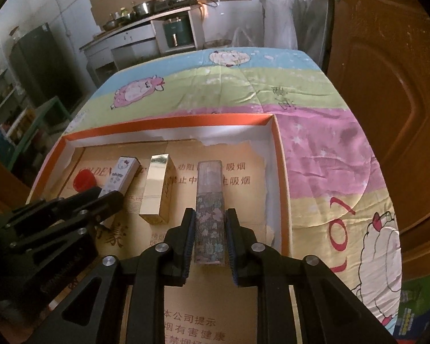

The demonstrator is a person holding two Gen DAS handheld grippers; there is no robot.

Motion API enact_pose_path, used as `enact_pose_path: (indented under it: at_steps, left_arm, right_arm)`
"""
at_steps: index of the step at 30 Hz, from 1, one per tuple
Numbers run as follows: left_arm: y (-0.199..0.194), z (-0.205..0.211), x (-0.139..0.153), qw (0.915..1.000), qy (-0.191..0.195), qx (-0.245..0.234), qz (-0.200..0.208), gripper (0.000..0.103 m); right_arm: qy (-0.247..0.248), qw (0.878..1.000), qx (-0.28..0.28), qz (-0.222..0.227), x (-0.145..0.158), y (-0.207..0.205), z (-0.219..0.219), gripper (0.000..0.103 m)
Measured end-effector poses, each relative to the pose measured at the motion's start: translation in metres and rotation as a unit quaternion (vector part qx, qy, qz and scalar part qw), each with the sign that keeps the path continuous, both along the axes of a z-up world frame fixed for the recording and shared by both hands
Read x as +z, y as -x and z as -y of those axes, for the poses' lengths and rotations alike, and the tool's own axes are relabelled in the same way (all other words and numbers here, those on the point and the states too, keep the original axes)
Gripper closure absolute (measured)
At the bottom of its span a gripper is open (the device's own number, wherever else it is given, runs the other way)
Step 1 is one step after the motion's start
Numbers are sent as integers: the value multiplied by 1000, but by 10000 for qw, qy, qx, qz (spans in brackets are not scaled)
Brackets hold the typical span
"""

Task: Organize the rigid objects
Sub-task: 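Open the left gripper releasing the box while the right releases the tube, then withdraw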

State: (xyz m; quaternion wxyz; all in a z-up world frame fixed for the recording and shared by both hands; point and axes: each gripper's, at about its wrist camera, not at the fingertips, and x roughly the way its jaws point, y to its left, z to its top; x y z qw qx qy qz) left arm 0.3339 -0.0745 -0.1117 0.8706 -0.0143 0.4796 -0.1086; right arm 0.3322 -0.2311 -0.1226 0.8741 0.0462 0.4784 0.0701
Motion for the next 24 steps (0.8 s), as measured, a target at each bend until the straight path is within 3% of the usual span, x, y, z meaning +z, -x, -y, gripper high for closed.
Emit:
enact_pose_path:
  at_steps: [5,12,24]
  left_arm:
    - [5,-3,5,9999,97,-19,82,71]
    - [20,-6,20,9995,140,-32,295,63]
    - [67,-24,48,9974,188,44,700,62]
  right_arm:
    - [-13,9999,47,114,4,5,-3,66]
    - [53,9997,28,236,15,17,-4,64]
    - [-73,9996,-30,257,24,54,-4,64]
